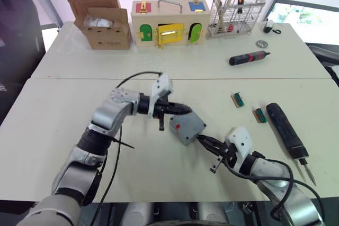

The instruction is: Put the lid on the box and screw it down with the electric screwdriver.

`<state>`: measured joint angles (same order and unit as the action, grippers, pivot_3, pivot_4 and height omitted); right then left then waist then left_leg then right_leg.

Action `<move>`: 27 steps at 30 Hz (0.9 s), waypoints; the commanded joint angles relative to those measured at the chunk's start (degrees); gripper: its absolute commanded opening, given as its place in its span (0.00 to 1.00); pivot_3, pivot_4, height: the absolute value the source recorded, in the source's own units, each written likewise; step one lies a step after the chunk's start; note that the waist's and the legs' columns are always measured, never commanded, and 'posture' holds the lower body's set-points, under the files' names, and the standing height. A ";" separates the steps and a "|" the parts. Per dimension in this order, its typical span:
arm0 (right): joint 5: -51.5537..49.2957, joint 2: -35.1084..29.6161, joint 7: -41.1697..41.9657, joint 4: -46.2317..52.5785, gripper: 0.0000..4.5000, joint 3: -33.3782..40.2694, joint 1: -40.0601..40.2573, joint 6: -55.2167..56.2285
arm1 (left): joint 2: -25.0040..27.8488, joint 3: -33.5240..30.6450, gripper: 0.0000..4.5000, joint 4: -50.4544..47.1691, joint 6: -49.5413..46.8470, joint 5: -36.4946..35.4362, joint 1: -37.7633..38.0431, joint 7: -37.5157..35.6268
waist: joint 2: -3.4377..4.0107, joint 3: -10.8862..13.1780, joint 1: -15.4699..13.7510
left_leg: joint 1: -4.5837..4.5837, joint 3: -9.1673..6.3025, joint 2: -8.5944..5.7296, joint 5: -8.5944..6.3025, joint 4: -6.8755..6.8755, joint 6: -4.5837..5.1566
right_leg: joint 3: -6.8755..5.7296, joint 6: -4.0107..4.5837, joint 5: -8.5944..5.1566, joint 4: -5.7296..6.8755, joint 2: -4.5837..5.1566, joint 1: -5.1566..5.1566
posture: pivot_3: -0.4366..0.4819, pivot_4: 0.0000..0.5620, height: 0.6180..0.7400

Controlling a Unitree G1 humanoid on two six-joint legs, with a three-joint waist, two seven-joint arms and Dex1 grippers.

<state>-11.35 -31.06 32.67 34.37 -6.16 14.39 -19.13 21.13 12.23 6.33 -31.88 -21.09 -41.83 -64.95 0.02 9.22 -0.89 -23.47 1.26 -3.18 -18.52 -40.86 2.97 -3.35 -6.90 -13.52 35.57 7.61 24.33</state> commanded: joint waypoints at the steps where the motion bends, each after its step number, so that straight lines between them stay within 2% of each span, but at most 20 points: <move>1: -0.05 -0.33 0.30 0.70 0.02 1.15 0.38 1.08 | 0.77 -1.75 0.00 2.91 2.64 0.94 -0.85 1.02 | 0.00 0.00 0.04 | 0.00 0.00 0.00 0.00 0.00 0.00 | 0.00 -0.01 0.00 0.00 -0.01 0.00 | 0.48 0.27 0.62; 4: -0.05 -0.41 0.49 0.81 0.02 1.39 0.62 1.11 | 1.31 -2.31 0.00 5.01 2.99 1.36 -1.28 1.88 | -0.02 0.03 0.03 | 0.00 0.00 0.00 0.00 0.01 0.00 | 0.00 -0.04 0.02 0.03 -0.03 0.02 | 0.48 0.27 0.62; 9: -0.11 -0.43 0.68 0.93 0.02 1.84 0.73 1.07 | 4.25 1.27 0.00 8.64 9.56 7.50 0.64 1.20 | -0.02 0.03 0.03 | 0.01 0.01 0.00 0.02 0.00 -0.03 | 0.00 -0.04 0.02 0.09 -0.03 0.03 | 0.48 0.27 0.62; 17: -2.17 0.29 0.40 1.72 0.02 3.61 -1.05 -1.38 | 4.73 1.50 0.00 2.56 4.10 5.33 4.29 -1.74 | -0.10 0.08 -0.03 | 0.01 0.01 -0.01 0.02 -0.06 -0.03 | 0.00 -0.04 0.02 0.15 0.00 0.04 | 0.48 0.27 0.62; 27: -2.94 -0.03 1.22 2.07 0.02 3.71 -3.72 -2.98 | 4.81 0.99 0.00 -1.88 -0.05 3.34 5.84 -1.45 | -0.10 0.08 0.06 | 0.00 0.01 -0.01 0.04 -0.08 -0.07 | 0.01 -0.03 0.01 0.38 0.01 0.13 | 0.48 0.27 0.62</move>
<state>-13.48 -31.11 33.84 34.47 -3.06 11.35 -22.41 25.17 13.78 6.79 -31.76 -16.83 -36.21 -65.89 -0.08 9.30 -0.83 -23.46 1.27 -3.19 -18.48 -40.94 2.90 -3.35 -6.93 -13.50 35.96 7.62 24.46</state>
